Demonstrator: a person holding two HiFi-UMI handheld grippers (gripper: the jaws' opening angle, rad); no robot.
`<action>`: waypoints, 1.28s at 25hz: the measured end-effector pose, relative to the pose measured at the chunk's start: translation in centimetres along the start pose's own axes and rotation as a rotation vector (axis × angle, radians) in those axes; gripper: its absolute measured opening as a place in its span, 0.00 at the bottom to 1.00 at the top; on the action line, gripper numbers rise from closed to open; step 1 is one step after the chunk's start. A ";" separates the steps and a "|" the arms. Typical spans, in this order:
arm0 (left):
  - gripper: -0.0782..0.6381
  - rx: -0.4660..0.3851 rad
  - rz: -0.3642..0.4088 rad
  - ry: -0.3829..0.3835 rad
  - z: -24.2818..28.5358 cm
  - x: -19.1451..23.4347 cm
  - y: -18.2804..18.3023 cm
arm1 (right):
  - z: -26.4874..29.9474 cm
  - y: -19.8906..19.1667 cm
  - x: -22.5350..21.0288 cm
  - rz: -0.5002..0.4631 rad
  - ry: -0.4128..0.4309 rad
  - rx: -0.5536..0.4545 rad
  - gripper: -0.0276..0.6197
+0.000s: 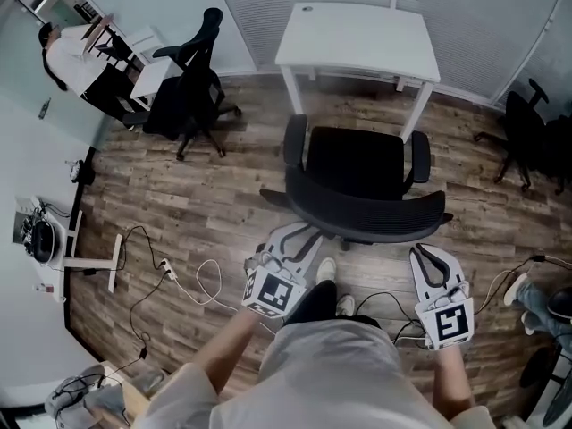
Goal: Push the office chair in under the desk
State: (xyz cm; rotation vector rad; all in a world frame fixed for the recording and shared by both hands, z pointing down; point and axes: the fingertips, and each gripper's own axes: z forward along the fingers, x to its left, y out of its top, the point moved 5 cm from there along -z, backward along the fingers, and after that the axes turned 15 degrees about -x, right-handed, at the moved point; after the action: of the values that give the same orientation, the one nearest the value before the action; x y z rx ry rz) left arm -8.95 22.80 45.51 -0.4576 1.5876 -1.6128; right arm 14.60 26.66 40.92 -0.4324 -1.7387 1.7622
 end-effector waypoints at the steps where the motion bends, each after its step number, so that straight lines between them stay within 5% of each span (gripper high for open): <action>1: 0.23 0.018 0.016 -0.004 0.1 0.2 -0.7 | 0.1 -0.6 -0.2 -0.002 0.008 0.016 0.09; 12: 0.30 0.197 0.233 -0.065 1.3 3.1 -5.1 | 1.5 -5.5 -3.0 -0.111 0.057 0.193 0.19; 21: 0.33 0.330 0.422 -0.142 1.5 5.0 -7.0 | 2.2 -8.6 -4.5 -0.329 0.129 0.398 0.30; 26: 0.34 0.361 0.463 -0.188 1.7 5.4 -7.2 | 2.9 -10.4 -5.4 -0.469 0.178 0.511 0.37; 32: 0.35 0.461 0.527 -0.244 1.7 5.9 -8.0 | 3.5 -11.9 -6.3 -0.516 0.241 0.577 0.38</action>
State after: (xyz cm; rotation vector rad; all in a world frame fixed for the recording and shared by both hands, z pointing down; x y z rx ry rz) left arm -13.61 16.34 51.76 0.0180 0.9982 -1.3850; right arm 19.49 19.31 51.64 0.0544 -0.9892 1.6417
